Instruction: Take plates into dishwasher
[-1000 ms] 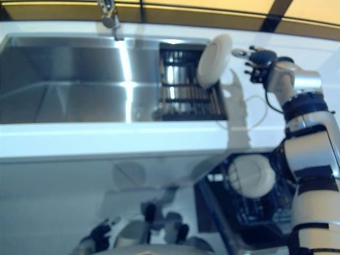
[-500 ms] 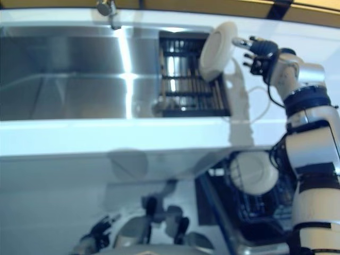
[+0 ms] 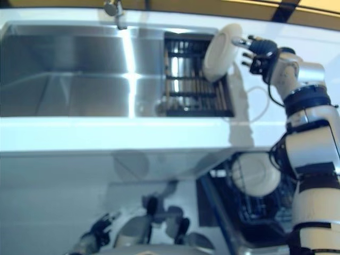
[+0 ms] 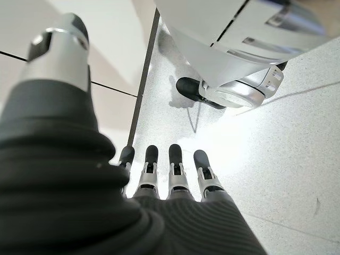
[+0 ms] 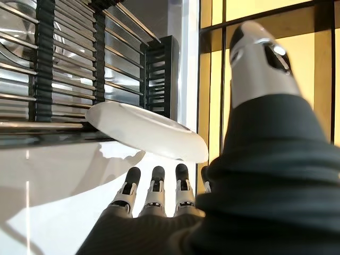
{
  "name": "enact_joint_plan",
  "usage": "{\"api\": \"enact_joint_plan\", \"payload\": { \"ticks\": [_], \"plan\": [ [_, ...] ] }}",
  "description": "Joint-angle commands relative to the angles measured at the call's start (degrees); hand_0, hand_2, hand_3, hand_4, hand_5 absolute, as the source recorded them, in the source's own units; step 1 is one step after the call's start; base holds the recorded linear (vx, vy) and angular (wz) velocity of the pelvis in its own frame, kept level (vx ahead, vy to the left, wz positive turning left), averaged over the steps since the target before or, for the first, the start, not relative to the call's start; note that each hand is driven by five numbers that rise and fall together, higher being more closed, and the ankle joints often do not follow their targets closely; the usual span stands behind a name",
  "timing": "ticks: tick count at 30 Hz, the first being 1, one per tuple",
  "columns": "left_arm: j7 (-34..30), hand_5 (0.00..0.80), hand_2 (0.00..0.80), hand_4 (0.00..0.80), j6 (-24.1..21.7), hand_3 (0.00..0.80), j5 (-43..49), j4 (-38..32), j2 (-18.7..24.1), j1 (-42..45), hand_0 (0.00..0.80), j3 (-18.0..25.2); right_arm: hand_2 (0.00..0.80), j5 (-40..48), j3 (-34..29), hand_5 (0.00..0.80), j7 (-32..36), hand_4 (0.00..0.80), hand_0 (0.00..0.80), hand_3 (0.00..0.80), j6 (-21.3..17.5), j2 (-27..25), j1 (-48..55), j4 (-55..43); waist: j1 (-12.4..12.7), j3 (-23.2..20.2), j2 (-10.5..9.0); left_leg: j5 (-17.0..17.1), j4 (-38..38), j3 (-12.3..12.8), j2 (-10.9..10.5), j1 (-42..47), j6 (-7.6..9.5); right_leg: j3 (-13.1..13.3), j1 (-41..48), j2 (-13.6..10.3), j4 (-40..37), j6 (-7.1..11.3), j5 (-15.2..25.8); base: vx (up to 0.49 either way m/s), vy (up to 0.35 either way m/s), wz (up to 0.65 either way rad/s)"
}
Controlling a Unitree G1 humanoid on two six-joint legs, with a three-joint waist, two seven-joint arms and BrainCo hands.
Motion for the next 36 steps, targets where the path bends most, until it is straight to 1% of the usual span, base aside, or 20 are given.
{"api": "enact_joint_plan", "payload": {
  "ticks": [1,12,24,36],
  "plan": [
    [0.96,0.0,0.0,0.0,-1.44,0.0,-1.57,0.64,0.88,-0.52,0.0,-3.38,0.0,0.33,4.22,0.0,0.11,0.0,0.0,0.0,-1.08,-0.51,-7.49,-1.0,1.47,-1.19,-2.3,-3.87,-0.15,0.41,2.8,3.73,-3.3,0.34,-1.93,-7.66,0.25,5.81,6.75,0.0,0.0,0.0],
    [0.54,0.0,0.0,0.0,-1.82,0.0,-2.16,0.26,1.28,-0.78,0.0,-3.19,0.0,-0.35,4.4,0.0,0.92,0.0,0.0,0.0,-0.68,0.39,-7.5,0.69,1.95,0.14,-1.94,-3.47,-0.15,0.03,2.74,2.94,-3.31,0.07,-2.56,-7.92,0.32,5.94,7.07,-0.003,0.0,0.0],
    [0.85,0.0,0.0,0.0,-2.42,0.0,-2.93,-0.6,1.34,-1.34,0.0,-3.66,0.0,-0.09,4.8,0.0,1.25,0.0,0.0,0.0,-0.1,0.13,-7.84,2.39,2.02,1.91,-1.8,-3.13,-0.15,-0.14,2.78,2.15,-3.24,0.28,-3.48,-7.92,0.52,5.97,7.43,0.0,0.0,0.0],
    [0.79,0.0,0.0,0.0,-2.61,0.0,-3.35,-1.13,1.21,-1.63,0.0,-3.98,0.0,-0.36,4.54,0.0,2.44,0.0,0.0,0.0,0.11,-0.42,-8.03,3.73,1.92,2.52,-1.65,-3.02,-0.15,-0.09,2.85,1.96,-3.28,0.31,-3.87,-8.01,0.65,6.0,7.58,0.0,0.0,0.0]
  ]
}}
